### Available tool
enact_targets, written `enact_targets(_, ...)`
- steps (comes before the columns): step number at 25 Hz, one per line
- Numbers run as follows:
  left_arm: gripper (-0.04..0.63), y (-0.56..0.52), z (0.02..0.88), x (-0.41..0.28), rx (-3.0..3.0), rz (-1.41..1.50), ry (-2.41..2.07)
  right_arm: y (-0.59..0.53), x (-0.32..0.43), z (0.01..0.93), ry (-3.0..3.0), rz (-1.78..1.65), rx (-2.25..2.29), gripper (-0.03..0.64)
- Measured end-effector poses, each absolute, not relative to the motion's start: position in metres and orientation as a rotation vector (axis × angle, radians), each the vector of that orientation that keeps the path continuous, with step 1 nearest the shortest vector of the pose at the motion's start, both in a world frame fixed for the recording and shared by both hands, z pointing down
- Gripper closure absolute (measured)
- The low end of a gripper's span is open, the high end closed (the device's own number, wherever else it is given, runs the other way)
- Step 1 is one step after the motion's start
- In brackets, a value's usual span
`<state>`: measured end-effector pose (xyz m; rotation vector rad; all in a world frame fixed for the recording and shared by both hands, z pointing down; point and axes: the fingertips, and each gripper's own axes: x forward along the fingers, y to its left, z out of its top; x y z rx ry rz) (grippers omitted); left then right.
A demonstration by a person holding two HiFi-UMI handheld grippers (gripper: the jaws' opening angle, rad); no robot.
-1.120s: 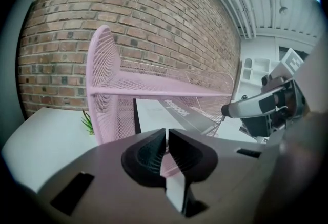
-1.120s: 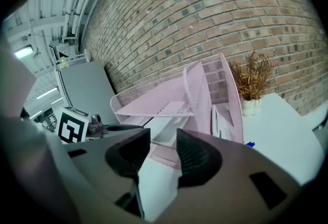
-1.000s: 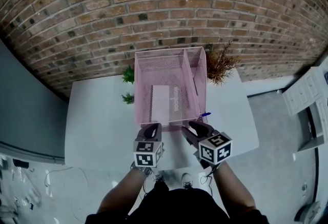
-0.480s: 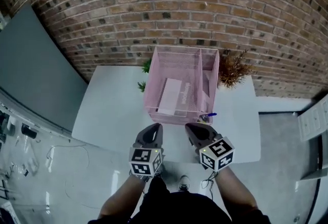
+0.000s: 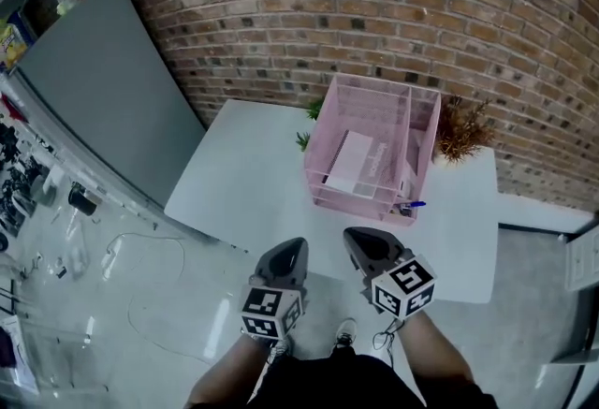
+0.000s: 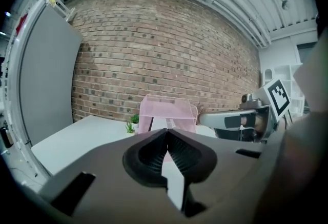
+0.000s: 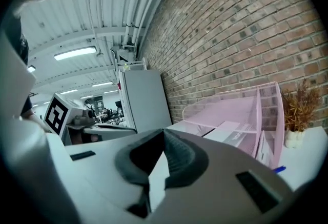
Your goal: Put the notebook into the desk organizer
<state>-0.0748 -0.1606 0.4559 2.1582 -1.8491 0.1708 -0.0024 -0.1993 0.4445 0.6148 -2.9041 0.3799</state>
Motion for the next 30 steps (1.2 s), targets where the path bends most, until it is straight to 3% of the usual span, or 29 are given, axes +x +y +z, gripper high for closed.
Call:
enact_targets(15,0.589,-0.059,0.442,-0.114,2.344,0.135,-1.652,-0.092,-0.05,0.43,-2.873,0.342,0.83,0.614)
enact_targets(30,0.589,0.021,0.442,-0.094,2.531,0.117,-1.338,0.012,-0.014,0.43,-2.705,0.359,1.222,0.614)
